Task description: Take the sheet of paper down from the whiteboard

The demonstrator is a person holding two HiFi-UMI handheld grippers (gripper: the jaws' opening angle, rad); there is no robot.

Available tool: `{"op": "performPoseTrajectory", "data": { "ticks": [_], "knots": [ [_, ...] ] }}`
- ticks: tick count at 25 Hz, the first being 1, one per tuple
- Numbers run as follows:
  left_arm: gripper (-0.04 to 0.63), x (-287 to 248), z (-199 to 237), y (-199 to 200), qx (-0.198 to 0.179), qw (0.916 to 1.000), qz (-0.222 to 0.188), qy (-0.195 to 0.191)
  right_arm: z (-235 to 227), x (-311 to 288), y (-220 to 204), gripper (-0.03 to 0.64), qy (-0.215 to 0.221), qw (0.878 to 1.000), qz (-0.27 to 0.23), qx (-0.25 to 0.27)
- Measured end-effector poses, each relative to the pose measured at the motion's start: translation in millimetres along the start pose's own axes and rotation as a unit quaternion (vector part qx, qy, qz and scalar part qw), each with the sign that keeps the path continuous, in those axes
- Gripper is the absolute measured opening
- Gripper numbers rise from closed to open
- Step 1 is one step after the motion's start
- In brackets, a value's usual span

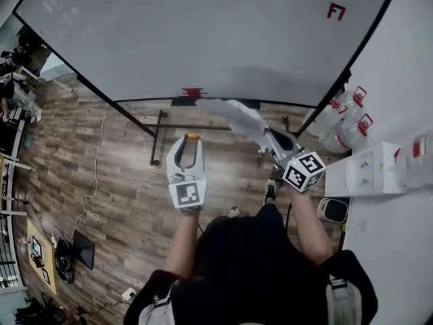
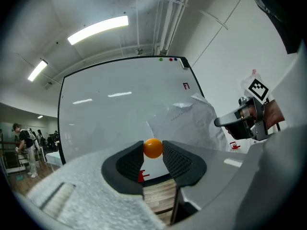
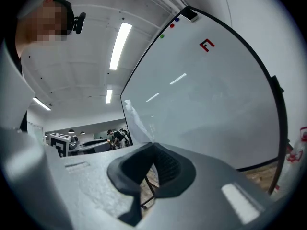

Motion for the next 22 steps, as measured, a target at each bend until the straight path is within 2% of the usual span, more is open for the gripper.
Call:
{"op": "performPoseTrajectory", "data": {
  "ticks": [9,22],
  "knots": [
    [0.13,28.6,0.1,-2.8,0.001,0.9999,-0.008,-0.015,23.9,21.4,-17.7,0.003,-0.007,1.0,-0.009,-0.009],
    [0.13,28.2,-7.7,-0.5,0.0,0.9992,-0.014,-0.037,31.6,28.7,-19.6,0.003,-0.011,1.0,-0.02,-0.01]
  ]
}}
Point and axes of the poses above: the fingertips, and each gripper's own axes: x backward along the fingers, z to its left, y out of its top, the point moved 10 cm from there along x, backward along the fingers, and after that the axes turned 8 degrees about y, right-handed, at the moved point
